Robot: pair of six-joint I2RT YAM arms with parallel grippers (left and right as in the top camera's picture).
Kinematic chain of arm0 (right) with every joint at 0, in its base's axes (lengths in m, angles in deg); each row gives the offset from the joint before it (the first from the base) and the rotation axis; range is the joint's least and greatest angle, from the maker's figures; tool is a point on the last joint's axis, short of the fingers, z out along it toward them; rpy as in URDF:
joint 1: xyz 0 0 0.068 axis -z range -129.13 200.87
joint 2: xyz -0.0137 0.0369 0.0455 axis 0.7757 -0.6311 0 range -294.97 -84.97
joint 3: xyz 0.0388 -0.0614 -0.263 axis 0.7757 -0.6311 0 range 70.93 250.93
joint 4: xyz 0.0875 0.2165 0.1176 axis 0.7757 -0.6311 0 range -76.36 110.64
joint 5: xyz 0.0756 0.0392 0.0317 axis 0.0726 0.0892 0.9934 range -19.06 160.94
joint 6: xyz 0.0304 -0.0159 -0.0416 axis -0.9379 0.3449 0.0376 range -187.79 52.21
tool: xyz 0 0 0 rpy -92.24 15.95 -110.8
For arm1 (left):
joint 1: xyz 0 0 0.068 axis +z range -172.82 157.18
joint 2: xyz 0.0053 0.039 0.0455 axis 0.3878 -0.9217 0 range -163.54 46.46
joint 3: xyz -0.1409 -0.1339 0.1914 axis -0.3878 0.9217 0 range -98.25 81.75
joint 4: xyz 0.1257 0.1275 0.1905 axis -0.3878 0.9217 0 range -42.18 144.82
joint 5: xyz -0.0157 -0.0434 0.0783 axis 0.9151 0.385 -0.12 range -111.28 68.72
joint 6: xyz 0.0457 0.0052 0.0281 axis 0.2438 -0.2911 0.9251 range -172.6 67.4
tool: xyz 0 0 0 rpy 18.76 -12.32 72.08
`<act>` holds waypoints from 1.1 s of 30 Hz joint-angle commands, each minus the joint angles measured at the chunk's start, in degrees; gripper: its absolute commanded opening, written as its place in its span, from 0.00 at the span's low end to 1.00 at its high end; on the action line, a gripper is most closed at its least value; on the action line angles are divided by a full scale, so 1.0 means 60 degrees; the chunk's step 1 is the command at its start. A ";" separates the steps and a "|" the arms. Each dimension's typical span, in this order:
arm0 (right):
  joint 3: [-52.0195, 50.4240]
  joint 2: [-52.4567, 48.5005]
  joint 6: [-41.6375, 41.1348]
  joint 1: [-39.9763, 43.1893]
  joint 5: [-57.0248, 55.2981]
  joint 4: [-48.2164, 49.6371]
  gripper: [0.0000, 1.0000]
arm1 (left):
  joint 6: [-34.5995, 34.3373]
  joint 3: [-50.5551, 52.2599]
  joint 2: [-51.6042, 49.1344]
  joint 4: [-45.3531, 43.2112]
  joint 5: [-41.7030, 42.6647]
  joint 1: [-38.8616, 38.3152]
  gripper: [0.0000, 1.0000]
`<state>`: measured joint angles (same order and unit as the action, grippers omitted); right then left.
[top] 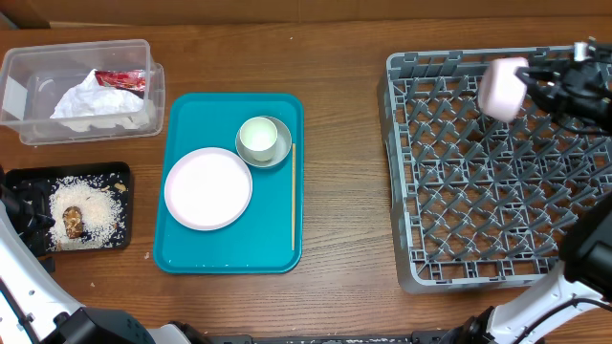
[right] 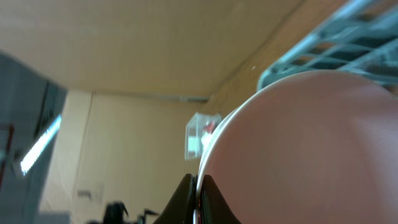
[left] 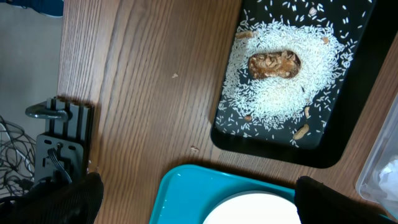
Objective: Sort waste into correct bins and load items into the dishwasher
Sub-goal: 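Lift the small plate and carry it to the dish rack's back right, then lower the small plate into the rack and open the right gripper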
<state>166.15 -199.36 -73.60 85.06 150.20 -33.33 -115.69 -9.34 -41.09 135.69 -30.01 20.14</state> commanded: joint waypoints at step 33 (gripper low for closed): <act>-0.0907 0.0335 0.3497 0.1177 -0.0681 -0.2473 0.04 | -0.0168 0.0040 -0.0022 0.0018 -0.0036 0.0026 1.00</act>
<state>160.91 -199.34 -52.42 91.90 150.07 -48.33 -115.69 -9.34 -41.09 135.69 -30.03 20.14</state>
